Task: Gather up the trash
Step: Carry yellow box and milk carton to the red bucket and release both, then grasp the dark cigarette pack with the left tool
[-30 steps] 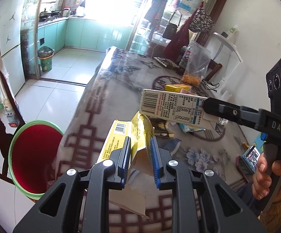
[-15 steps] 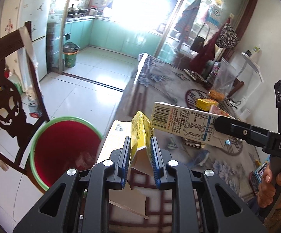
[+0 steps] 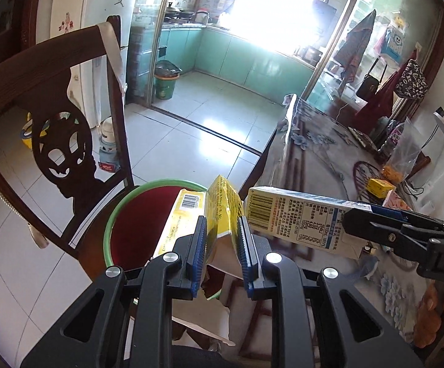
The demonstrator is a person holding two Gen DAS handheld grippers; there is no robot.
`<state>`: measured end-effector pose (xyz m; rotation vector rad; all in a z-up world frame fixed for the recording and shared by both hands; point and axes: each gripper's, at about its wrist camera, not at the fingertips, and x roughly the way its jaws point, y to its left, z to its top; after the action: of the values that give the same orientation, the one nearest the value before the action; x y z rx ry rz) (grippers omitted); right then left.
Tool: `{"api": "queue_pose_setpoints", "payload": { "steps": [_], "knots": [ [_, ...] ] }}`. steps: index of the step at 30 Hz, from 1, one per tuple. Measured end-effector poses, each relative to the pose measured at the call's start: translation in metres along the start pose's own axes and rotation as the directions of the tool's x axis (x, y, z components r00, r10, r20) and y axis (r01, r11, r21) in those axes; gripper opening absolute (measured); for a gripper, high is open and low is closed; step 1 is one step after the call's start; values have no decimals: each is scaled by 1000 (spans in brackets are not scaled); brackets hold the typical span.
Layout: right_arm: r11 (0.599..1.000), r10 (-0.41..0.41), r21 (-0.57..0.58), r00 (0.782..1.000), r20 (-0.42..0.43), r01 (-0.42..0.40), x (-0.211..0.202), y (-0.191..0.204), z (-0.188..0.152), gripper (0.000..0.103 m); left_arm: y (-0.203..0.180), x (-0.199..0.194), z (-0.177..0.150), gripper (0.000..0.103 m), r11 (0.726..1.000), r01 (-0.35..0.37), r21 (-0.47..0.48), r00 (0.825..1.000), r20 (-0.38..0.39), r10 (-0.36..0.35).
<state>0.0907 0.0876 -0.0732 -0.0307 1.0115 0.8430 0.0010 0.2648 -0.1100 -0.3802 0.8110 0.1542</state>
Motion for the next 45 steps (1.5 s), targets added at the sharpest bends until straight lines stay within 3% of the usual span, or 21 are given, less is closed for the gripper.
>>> {"api": "queue_pose_setpoints", "payload": {
  "steps": [9, 17, 22, 23, 24, 25, 26, 29, 39, 45],
  "knots": [
    [1000, -18, 5, 999, -43, 18, 15, 0, -9, 50, 5, 7, -3, 18, 1000, -27, -4, 999, -18, 26],
    [986, -144, -93, 989, -22, 141, 19, 13, -9, 50, 15, 9, -2, 18, 998, -52, -34, 998, -26, 51],
    [985, -138, -104, 990, -14, 136, 19, 16, -5, 50, 20, 12, 0, 23, 997, -55, -63, 998, -31, 53],
    [984, -144, -105, 990, -10, 142, 19, 16, -4, 52, 20, 13, 1, 33, 996, -55, -66, 998, -30, 53],
    [983, -154, -105, 988, -10, 152, 19, 16, -4, 63, 20, 14, 2, 44, 996, -64, -67, 998, -32, 62],
    [981, -165, -103, 986, -4, 164, 18, 16, -4, 70, 21, 15, 3, 65, 994, -77, -72, 997, -31, 75],
    [980, -171, -101, 985, 5, 171, 17, 17, -5, 76, 22, 13, 4, 66, 994, -78, -83, 997, -16, 76],
    [979, -177, -102, 984, 20, 178, 11, 16, -8, 77, 22, 10, 5, 66, 994, -61, -94, 998, -8, 61],
    [979, -200, -31, 980, 13, 201, -29, -23, -43, 81, -29, 8, 0, 66, 998, 28, 51, 999, -18, -28],
    [954, -298, 38, 955, 2, 298, -71, -79, -96, 85, -84, 8, -4, 68, 964, 126, 236, 992, -22, -125]
  ]
}}
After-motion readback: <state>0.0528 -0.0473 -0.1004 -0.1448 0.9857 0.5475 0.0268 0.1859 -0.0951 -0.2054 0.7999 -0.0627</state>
